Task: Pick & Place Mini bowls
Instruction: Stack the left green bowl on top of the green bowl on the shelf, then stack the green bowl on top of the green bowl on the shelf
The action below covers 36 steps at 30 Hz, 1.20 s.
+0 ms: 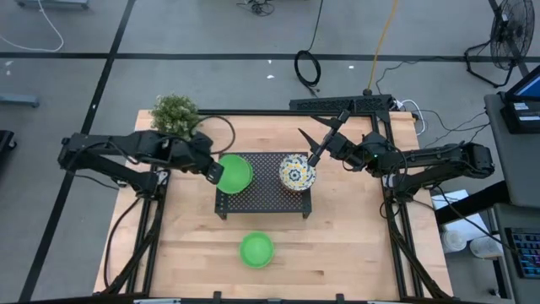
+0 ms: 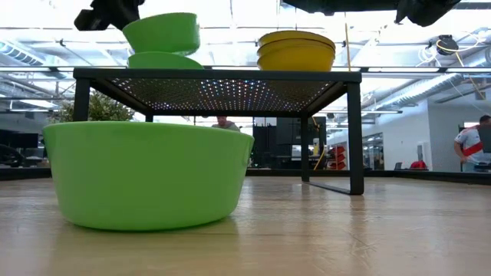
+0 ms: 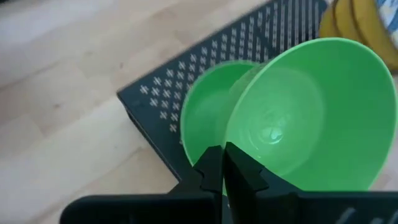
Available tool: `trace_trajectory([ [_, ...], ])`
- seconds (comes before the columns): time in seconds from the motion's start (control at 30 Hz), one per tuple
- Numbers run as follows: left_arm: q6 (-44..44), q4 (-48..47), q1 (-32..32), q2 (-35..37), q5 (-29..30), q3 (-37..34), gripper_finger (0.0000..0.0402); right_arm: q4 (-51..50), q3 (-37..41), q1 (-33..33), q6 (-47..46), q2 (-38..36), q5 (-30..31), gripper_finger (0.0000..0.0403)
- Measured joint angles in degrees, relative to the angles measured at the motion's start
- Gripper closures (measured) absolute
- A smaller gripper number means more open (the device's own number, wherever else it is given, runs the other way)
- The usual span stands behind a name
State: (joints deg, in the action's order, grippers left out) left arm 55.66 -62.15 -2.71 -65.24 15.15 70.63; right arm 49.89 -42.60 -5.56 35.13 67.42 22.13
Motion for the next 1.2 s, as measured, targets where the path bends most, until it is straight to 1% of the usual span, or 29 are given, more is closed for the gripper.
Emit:
trace_trajectory([
  [0.1,-0.44,-0.15,0.77,-1.65,-1.44,0.0,0.0398,0.0,0.01,-0.01,0.01,-0.01,0.0,0.0188],
  [0.27,-0.51,-1.13,1.95,-3.55,-2.16,0.0,0.039,0.0,0.01,0.0,0.01,-0.01,0.0,0.0188],
  [0.43,-1.34,-1.21,3.03,-4.26,-3.69,0.0,0.0397,-0.01,0.01,0.0,0.01,0.0,0.0,0.0188],
  [0.5,-1.13,-1.2,3.26,-4.29,-3.75,0.0,0.0389,0.0,0.01,-0.02,0.01,0.0,0.0,0.0188],
  [0.67,-1.38,-1.16,3.44,-4.25,-3.75,0.0,0.0355,-0.02,0.01,0.0,0.01,-0.01,0.0,0.0188],
  [0.83,-1.47,-1.09,3.44,-4.25,-3.75,0.0,0.0333,-0.01,0.01,0.0,0.01,0.0,0.0,0.0188],
  [0.93,-2.02,-1.03,3.44,-3.74,-4.64,0.0,0.0326,-0.02,0.01,0.0,0.01,0.0,0.02,0.0188],
  [1.07,-3.13,-0.3,3.44,-1.67,-7.8,0.0,0.0325,-0.02,0.01,0.0,0.01,0.0,0.01,0.0188],
  [1.2,1.54,2.28,1.72,0.02,-7.89,0.0,0.0325,-0.02,0.01,-0.02,0.01,-0.02,0.0,0.0188],
])
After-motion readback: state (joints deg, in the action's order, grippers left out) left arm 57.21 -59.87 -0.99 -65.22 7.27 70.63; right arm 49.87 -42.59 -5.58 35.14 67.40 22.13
